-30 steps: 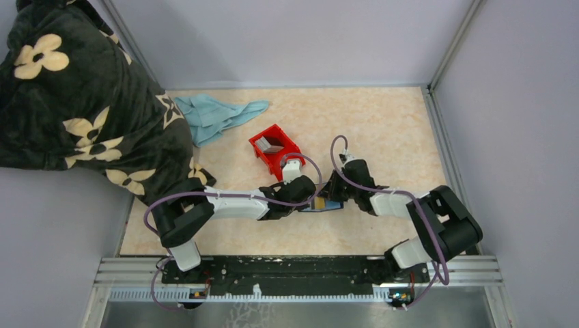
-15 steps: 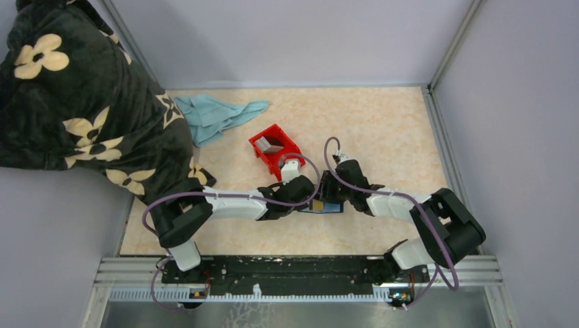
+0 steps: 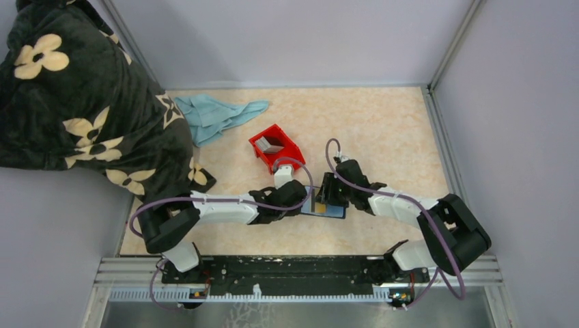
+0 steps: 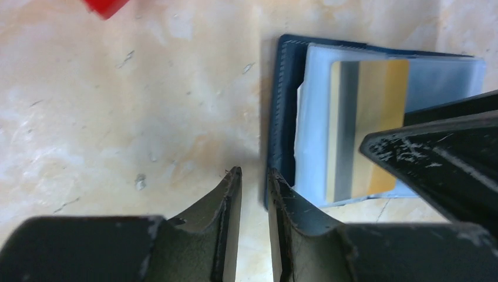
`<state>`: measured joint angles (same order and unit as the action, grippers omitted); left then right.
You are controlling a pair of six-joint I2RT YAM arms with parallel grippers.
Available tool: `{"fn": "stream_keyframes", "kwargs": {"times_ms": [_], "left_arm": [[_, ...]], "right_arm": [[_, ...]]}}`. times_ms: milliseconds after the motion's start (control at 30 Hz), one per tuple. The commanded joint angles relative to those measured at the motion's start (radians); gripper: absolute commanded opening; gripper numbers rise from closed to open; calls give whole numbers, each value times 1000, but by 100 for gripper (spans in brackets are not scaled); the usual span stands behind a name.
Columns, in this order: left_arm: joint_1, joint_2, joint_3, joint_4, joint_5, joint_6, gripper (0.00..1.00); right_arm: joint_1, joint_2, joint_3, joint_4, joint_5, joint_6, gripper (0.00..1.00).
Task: Put the credit cards into the card holder
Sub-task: Insert the credit card into the card holder.
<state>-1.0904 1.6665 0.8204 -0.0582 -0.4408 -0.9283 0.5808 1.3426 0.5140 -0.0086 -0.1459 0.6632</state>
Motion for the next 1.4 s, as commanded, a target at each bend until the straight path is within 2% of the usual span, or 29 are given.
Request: {"fn": "stream_keyframes", "kwargs": {"times_ms": [0, 500, 1100, 1367], "left_arm": [[5, -33, -53, -135, 6, 21, 30], [4, -11, -89, -23, 97, 67, 29], [-41, 48, -35, -57, 122, 64, 26], [-48, 55, -55, -53, 116, 34, 26]], "right_arm": [[12, 17, -2, -132, 87, -22, 44], [71, 35, 11, -126, 111, 13, 42], [157, 66, 78, -146, 132, 51, 44], [174, 67, 82, -134, 108, 62, 48]]}}
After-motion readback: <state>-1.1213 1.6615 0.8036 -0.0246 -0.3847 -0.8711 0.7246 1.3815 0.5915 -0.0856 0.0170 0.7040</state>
